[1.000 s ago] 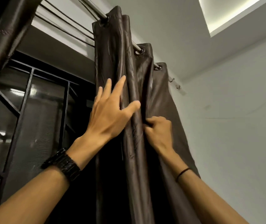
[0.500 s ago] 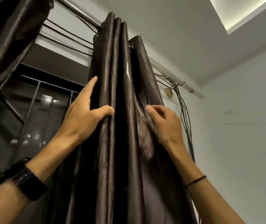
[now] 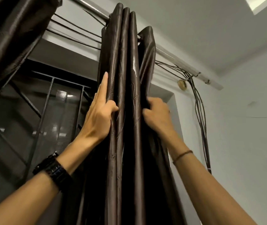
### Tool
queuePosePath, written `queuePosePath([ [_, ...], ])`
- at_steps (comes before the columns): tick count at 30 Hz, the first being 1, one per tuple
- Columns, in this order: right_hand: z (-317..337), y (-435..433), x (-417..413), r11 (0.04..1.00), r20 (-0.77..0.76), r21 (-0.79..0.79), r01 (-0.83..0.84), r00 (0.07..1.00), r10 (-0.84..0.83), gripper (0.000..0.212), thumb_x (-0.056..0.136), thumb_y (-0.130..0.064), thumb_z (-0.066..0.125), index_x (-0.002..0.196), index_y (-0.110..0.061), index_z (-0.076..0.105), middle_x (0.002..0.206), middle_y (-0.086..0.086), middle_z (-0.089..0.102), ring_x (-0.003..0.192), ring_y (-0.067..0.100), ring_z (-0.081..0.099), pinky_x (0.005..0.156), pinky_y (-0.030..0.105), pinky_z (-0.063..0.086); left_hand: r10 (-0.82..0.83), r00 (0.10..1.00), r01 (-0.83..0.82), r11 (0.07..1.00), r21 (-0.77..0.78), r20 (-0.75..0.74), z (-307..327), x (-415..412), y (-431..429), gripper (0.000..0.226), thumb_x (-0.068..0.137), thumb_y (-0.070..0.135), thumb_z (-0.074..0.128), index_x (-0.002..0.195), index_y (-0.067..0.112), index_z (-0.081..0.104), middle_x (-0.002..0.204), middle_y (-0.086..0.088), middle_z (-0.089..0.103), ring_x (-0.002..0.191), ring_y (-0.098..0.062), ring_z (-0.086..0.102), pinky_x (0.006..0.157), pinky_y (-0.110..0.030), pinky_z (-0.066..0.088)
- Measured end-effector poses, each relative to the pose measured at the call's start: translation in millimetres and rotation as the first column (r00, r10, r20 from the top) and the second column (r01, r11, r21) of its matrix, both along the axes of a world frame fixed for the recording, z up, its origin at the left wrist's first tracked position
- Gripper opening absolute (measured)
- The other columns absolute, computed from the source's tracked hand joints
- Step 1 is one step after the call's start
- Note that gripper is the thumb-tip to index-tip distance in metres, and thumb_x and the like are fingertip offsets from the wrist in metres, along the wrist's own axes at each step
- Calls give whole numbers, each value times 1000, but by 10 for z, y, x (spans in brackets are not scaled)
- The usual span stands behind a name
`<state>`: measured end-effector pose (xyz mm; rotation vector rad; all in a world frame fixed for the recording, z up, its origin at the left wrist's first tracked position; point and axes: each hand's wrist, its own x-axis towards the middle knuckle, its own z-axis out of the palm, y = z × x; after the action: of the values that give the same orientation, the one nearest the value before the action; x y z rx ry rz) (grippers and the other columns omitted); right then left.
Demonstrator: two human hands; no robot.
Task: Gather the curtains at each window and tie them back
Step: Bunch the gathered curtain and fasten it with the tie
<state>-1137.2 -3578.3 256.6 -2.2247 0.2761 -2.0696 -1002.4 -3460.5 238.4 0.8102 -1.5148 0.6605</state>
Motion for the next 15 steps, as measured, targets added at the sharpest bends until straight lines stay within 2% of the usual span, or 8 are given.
queuePosePath([
  [2, 116, 439, 225, 989, -15, -111, -96, 995, 95, 8, 85, -6, 62, 82, -9, 70, 85, 13, 72, 87, 35, 66, 68, 38, 47, -54, 998, 54, 998, -10, -10, 4, 54, 44, 89, 78, 36, 42, 162, 46, 14, 170, 12, 27, 156, -11, 26, 128, -52, 18],
  [4, 204, 833, 347, 974, -75, -172, -150, 987, 139, 10, 85, -2, 58, 81, -4, 67, 86, 16, 70, 87, 37, 65, 69, 40, 48, -118, 992, 116, 992, -38, -38, 2, 89, 133, 83, 83, 28, 41, 163, 40, 21, 164, 7, 40, 150, -17, 40, 124, -55, 28],
  [6, 212, 1026, 368, 966, -123, -183, -184, 979, 163, 10, 84, 0, 56, 83, -3, 64, 83, 11, 68, 83, 33, 64, 63, 35, 45, -157, 983, 153, 987, -52, -92, -17, 96, 277, 81, 87, 17, 38, 164, 35, 21, 158, 5, 48, 142, -16, 50, 122, -54, 35],
  [8, 51, 1036, 355, 964, -136, -179, -198, 975, 175, 12, 88, -7, 58, 94, -6, 69, 88, 7, 71, 84, 26, 66, 66, 33, 50, -173, 973, 173, 985, -14, -150, -73, 120, 404, 86, 85, 16, 39, 165, 36, 17, 159, 3, 48, 141, -15, 52, 123, -51, 34],
  [10, -289, 941, 322, 964, -122, -126, -233, 968, 218, 14, 95, -19, 60, 101, -13, 71, 93, 2, 73, 86, 19, 68, 73, 34, 53, -138, 976, 147, 988, 40, -168, -178, 123, 478, 87, 81, 20, 44, 164, 34, 20, 154, 2, 53, 138, -17, 54, 121, -51, 35],
  [11, -518, 892, 298, 951, -102, -63, -304, 950, 297, 15, 98, -25, 60, 102, -16, 71, 92, 0, 74, 86, 15, 69, 77, 35, 55, -110, 981, 123, 990, 73, -160, -256, 116, 487, 85, 81, 22, 45, 163, 32, 25, 150, 2, 57, 135, -19, 57, 120, -53, 37],
  [13, -1028, 822, 242, 870, -52, 72, -488, 869, 491, 17, 100, -33, 61, 103, -20, 71, 94, -1, 75, 88, 13, 72, 84, 41, 58, -84, 983, 104, 987, 124, -162, -499, 85, 482, 77, 82, 21, 46, 158, 28, 36, 142, 0, 62, 130, -20, 60, 118, -54, 39],
  [15, -1504, 783, 185, 785, -27, 137, -605, 789, 613, 19, 102, -36, 59, 112, -24, 70, 102, -2, 76, 96, 14, 73, 88, 43, 59, -49, 988, 73, 984, 160, -149, -794, 66, 447, 71, 82, 22, 48, 153, 28, 43, 136, -1, 64, 126, -21, 60, 116, -53, 41],
])
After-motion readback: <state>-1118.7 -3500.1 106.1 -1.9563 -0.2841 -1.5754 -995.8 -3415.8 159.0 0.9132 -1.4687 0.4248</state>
